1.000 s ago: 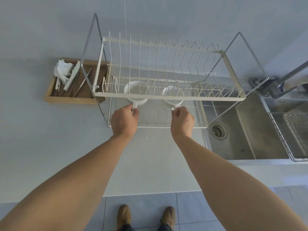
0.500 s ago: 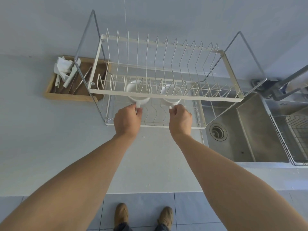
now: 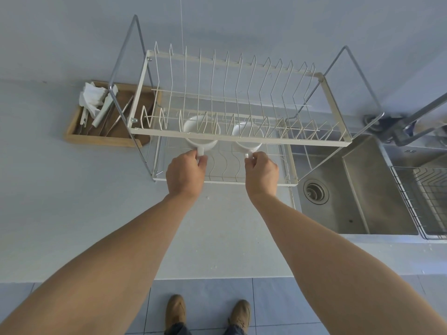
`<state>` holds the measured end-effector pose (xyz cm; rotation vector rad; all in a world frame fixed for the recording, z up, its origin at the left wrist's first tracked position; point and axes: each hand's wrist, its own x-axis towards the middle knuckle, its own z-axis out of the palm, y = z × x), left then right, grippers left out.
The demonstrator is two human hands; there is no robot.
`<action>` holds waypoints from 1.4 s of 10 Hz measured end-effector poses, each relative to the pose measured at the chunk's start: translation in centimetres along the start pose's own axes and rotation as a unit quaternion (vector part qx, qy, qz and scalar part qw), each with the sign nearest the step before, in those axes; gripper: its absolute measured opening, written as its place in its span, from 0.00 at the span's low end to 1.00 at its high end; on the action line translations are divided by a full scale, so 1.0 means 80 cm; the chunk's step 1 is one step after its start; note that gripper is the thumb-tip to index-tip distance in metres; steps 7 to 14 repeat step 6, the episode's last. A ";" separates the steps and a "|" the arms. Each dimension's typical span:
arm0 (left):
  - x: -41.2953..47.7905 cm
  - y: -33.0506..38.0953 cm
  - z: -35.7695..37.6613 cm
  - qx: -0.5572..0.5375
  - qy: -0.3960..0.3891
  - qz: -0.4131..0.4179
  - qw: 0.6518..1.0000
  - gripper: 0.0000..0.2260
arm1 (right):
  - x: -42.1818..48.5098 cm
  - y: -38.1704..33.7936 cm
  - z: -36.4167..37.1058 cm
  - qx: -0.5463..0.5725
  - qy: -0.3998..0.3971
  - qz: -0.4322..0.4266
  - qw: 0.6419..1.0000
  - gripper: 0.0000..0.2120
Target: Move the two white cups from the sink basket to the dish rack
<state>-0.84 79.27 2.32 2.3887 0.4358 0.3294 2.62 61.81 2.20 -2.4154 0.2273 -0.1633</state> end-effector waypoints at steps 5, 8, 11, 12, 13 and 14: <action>-0.012 -0.003 -0.013 0.035 -0.011 0.005 0.999 0.16 | -0.027 -0.003 -0.019 -0.057 -0.021 -0.013 0.998 0.14; -0.021 -0.005 -0.027 0.057 0.003 0.023 0.998 0.16 | -0.043 -0.009 -0.029 -0.104 -0.010 -0.037 0.994 0.19; -0.021 -0.005 -0.027 0.057 0.003 0.023 0.998 0.16 | -0.043 -0.009 -0.029 -0.104 -0.010 -0.037 0.994 0.19; -0.021 -0.005 -0.027 0.057 0.003 0.023 0.998 0.16 | -0.043 -0.009 -0.029 -0.104 -0.010 -0.037 0.994 0.19; -0.021 -0.005 -0.027 0.057 0.003 0.023 0.998 0.16 | -0.043 -0.009 -0.029 -0.104 -0.010 -0.037 0.994 0.19; -0.021 -0.005 -0.027 0.057 0.003 0.023 0.998 0.16 | -0.043 -0.009 -0.029 -0.104 -0.010 -0.037 0.994 0.19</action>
